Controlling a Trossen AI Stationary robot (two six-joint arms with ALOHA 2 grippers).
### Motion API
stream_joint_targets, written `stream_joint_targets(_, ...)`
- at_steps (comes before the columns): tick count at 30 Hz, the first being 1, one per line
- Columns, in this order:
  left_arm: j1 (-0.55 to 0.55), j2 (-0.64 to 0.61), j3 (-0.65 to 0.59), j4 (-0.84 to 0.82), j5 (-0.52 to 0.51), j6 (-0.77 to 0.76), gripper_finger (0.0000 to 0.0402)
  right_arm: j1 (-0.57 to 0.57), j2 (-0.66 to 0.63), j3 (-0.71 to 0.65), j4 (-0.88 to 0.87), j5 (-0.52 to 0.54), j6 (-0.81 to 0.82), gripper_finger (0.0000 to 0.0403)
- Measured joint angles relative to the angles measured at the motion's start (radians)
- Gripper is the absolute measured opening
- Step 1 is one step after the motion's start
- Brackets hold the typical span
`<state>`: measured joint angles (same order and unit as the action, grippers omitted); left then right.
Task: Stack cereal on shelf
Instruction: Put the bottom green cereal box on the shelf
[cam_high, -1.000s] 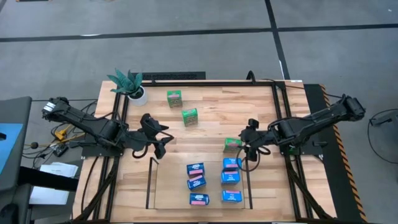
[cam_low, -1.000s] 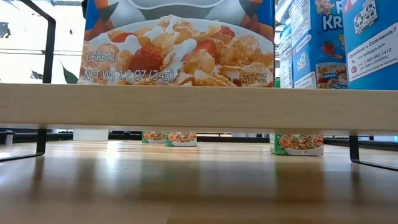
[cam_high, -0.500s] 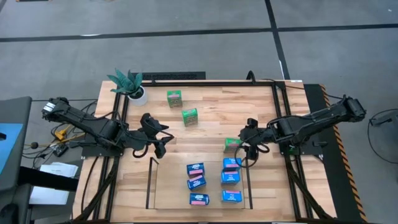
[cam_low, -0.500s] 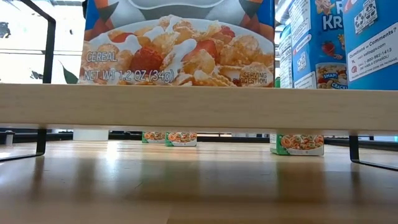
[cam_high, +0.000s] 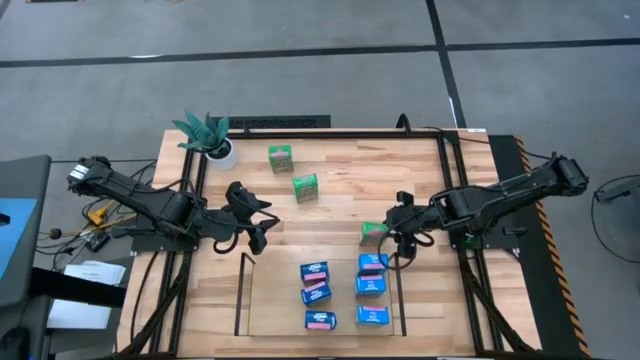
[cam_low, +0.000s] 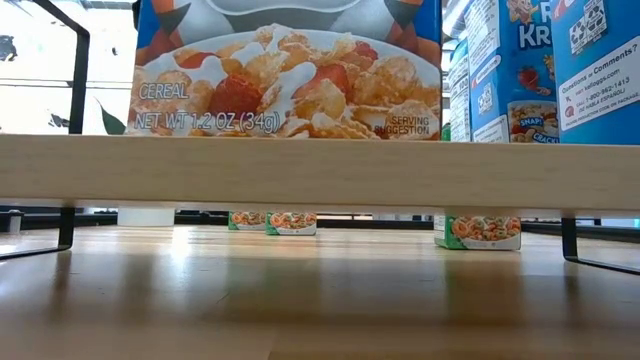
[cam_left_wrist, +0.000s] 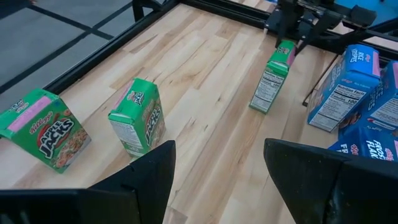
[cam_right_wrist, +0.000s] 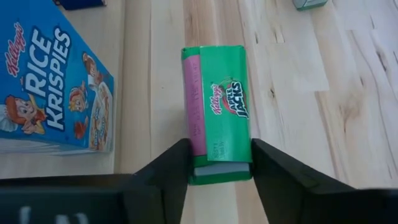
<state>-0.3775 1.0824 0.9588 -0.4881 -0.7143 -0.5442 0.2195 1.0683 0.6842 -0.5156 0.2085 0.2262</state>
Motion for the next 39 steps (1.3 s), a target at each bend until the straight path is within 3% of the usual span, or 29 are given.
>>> stream_joint_targets(8,0.0,0.0,0.0,0.037,0.001,0.0,0.0233,0.0,0.0,0.0,0.0,0.0,0.001,0.0149)
stream_joint_targets(21,0.069,0.0,0.035,0.205,0.004,0.116,0.0243,-0.008,-0.003,0.042,0.028,0.004,-0.015,0.0143)
stream_joint_targets(31,0.202,0.024,0.054,0.291,0.276,0.187,0.0271,-0.067,-0.003,0.143,0.0,0.01,-0.079,0.0146)
stream_joint_targets(35,0.254,0.116,0.119,0.28,0.436,0.241,0.0277,-0.081,-0.003,0.171,-0.001,0.009,-0.118,0.0144)
stream_joint_targets(39,0.29,0.248,0.258,0.227,0.497,0.347,0.0277,-0.092,0.0,0.189,-0.002,0.008,-0.126,0.0145)
